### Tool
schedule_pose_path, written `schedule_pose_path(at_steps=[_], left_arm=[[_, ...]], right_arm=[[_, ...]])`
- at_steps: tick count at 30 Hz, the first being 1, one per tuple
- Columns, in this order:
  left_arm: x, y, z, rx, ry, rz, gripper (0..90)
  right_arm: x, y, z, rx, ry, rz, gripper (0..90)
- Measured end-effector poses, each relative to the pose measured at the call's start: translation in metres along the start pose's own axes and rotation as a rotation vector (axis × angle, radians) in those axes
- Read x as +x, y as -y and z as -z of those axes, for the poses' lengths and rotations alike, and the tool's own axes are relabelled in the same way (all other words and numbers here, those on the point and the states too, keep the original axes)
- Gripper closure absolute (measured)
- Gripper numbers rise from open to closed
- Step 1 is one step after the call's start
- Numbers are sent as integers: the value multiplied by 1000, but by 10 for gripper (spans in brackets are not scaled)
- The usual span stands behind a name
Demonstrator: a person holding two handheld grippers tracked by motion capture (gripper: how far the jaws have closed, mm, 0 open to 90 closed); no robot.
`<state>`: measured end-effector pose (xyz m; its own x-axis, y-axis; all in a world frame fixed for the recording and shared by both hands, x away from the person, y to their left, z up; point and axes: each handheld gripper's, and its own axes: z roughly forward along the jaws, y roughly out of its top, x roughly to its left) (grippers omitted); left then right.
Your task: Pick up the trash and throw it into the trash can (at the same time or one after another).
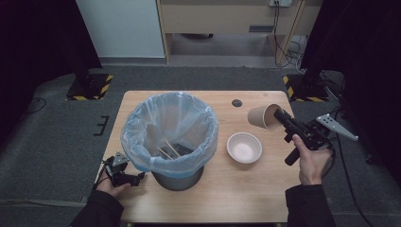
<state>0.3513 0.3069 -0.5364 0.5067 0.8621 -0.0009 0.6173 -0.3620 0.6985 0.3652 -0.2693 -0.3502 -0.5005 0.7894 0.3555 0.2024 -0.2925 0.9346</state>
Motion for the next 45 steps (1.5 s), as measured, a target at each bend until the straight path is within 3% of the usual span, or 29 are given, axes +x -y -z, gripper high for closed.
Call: schedule_pose_path(at_steps=[22,45], left_arm=[[0,0,0,0,0,0,0],[0,0,0,0,0,0,0]], right_arm=[[18,-20,7,-87,-64,26,833],[58,-36,-4,-116,-173,66,833]])
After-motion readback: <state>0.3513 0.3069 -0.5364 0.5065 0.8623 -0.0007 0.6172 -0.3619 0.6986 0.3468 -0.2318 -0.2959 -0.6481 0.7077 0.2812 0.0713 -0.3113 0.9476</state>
